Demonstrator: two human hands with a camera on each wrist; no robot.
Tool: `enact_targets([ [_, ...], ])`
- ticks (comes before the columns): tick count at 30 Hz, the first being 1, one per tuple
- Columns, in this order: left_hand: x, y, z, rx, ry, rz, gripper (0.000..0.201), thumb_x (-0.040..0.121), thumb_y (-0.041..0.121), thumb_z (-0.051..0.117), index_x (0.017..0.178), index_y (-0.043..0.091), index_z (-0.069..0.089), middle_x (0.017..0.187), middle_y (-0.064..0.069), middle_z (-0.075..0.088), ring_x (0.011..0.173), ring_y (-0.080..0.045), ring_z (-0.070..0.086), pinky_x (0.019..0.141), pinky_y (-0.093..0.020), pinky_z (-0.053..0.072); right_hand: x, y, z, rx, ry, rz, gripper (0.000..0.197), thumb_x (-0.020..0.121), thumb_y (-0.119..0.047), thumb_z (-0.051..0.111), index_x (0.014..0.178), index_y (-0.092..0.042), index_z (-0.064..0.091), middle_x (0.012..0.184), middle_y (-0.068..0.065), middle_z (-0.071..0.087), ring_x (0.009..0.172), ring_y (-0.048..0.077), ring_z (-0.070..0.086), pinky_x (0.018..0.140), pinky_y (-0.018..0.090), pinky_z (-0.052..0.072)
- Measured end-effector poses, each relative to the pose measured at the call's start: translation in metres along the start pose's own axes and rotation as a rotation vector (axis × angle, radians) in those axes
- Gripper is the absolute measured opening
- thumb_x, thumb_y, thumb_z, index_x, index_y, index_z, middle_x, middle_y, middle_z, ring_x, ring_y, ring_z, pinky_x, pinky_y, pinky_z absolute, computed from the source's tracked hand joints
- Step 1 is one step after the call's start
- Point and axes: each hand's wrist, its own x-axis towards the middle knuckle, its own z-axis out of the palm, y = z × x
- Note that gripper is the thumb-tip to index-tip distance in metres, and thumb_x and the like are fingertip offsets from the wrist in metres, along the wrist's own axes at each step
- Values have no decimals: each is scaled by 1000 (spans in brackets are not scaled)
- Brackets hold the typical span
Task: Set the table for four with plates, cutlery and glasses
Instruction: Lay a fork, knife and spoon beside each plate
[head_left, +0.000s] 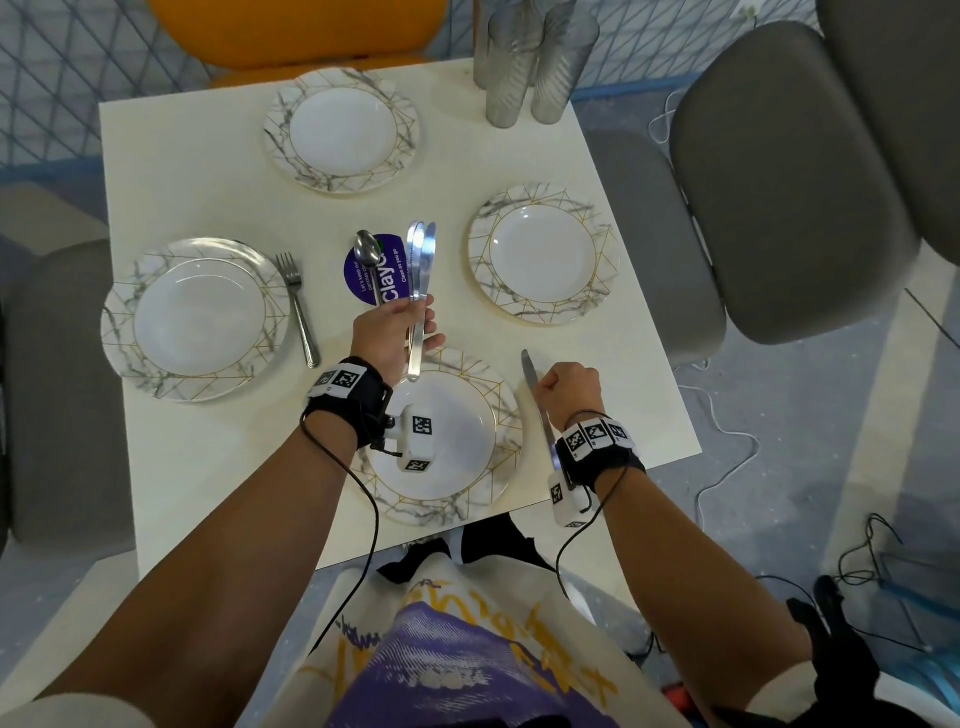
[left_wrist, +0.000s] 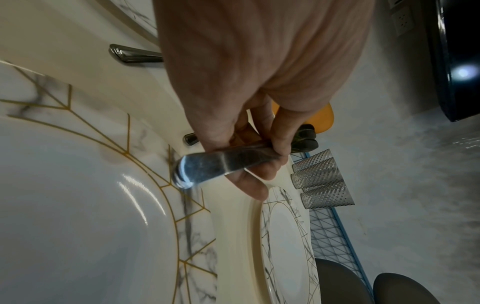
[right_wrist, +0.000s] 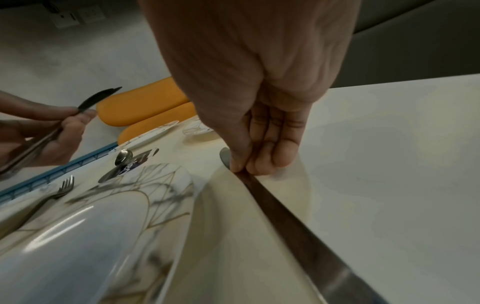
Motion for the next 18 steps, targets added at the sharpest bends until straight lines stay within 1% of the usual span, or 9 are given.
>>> enact_targets([
  [2, 1, 0, 0, -3, 3, -1, 27, 99, 10, 67, 121, -7, 67, 85, -9, 63, 77, -19, 63, 89, -46, 63, 0, 1, 0, -3, -17, 8, 29, 94, -23, 54, 78, -6, 72, 80, 9, 73, 80, 26, 57, 67, 28, 42],
  [4, 1, 0, 0, -5, 4, -1, 28, 99, 10, 67, 121, -7, 67, 84, -9, 63, 76, -18, 63, 88, -46, 63, 0, 1, 0, -14, -37, 8, 25, 91, -16, 53, 80, -6, 73, 82, 9, 73, 86, 28, 59, 68, 30, 45],
  [6, 2, 0, -1, -5, 3, 0, 27, 99, 10, 67, 120, -7, 67, 84, -9, 63, 76, -18, 63, 87, -46, 63, -1, 1, 0, -24, -44, 7, 23, 90, -13, 53, 80, -6, 73, 82, 9, 73, 88, 28, 60, 68, 30, 47],
  [10, 3, -2, -2, 3, 8, -8, 25, 99, 10, 68, 118, -6, 68, 85, -9, 63, 78, -19, 63, 85, -45, 63, -2, 0, 3, -4, -42, 29, 25, 92, -14, 53, 83, -4, 74, 83, 9, 74, 82, 23, 55, 66, 29, 46],
  [12, 3, -2, -2, 4, 3, -11, 24, 99, 10, 68, 117, -5, 69, 85, -9, 63, 78, -19, 63, 86, -45, 63, -1, 0, 4, -4, -38, 27, 25, 92, -13, 53, 84, -3, 74, 83, 11, 74, 83, 23, 56, 67, 29, 48],
  [15, 4, -3, -2, 3, 6, -5, 25, 99, 10, 67, 118, -6, 68, 86, -10, 63, 78, -19, 63, 85, -44, 63, 0, 0, 5, -15, -38, 21, 25, 92, -13, 54, 84, -2, 75, 83, 11, 74, 87, 26, 61, 72, 33, 55],
  [16, 4, -3, -3, 1, 6, -4, 26, 99, 10, 67, 119, -7, 68, 86, -10, 63, 79, -20, 63, 84, -44, 63, 1, 1, 6, -16, -42, 23, 25, 92, -14, 54, 83, -3, 75, 82, 11, 74, 86, 26, 62, 73, 33, 56],
  [18, 5, -3, -3, -6, 6, -10, 26, 99, 10, 67, 120, -7, 68, 87, -10, 63, 80, -21, 63, 83, -43, 63, 4, 4, 6, -11, -52, 34, 23, 90, -13, 55, 81, -6, 74, 81, 8, 74, 85, 24, 62, 71, 29, 52],
])
